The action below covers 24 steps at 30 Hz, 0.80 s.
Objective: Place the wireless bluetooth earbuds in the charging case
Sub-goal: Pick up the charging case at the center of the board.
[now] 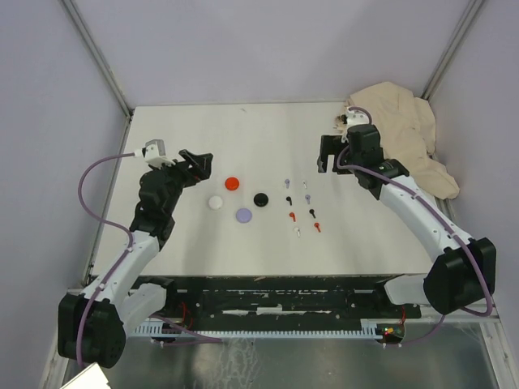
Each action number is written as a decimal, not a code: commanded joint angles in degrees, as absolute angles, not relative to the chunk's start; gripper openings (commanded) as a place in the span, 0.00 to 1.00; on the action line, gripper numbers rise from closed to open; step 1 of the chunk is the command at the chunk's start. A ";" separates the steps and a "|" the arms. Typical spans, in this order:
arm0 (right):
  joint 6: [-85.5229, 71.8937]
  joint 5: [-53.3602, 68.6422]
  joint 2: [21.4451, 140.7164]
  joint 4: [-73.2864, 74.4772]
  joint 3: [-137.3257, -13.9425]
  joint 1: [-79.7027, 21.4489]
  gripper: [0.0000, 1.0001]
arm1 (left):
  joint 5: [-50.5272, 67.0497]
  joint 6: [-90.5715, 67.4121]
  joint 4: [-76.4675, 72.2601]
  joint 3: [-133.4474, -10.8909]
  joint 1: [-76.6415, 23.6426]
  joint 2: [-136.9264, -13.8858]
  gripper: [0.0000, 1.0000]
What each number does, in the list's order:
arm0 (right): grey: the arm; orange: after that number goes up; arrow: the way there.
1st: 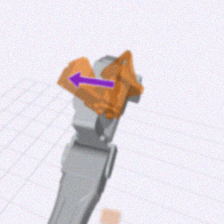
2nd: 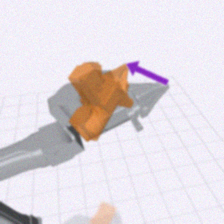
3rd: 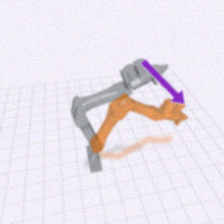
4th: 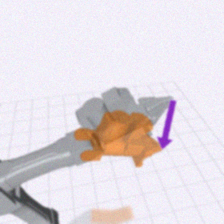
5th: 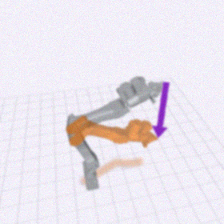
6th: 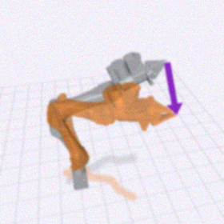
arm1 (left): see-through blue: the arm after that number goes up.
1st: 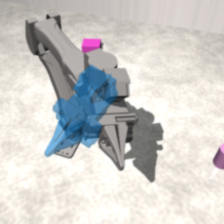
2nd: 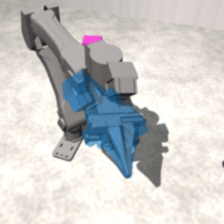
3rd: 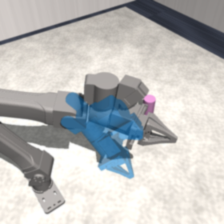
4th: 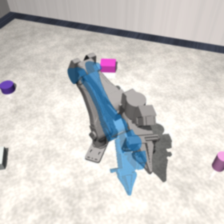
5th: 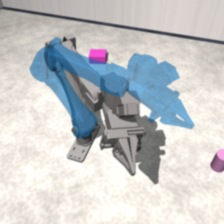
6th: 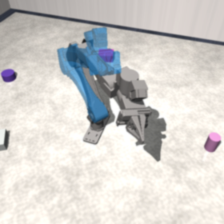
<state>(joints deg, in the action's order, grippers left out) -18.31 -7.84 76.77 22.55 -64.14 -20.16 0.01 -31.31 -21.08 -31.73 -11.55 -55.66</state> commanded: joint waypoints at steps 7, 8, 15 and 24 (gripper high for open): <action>-15.64 3.67 82.02 20.57 -70.84 -23.62 0.99 | -5.23 -26.90 -19.56 -31.11 -11.51 -53.19 0.99; -14.93 1.77 82.12 20.64 -71.29 -25.23 0.99 | -6.30 -26.89 -19.40 -31.06 -11.55 -53.11 0.99; -11.51 -8.33 92.10 22.03 -77.74 -42.29 0.99 | -10.14 -28.77 -16.57 -29.83 -11.50 -53.97 0.99; -10.02 -11.30 108.77 20.62 -88.02 -53.29 0.99 | -9.37 -28.88 -11.96 -32.19 -10.59 -59.01 0.99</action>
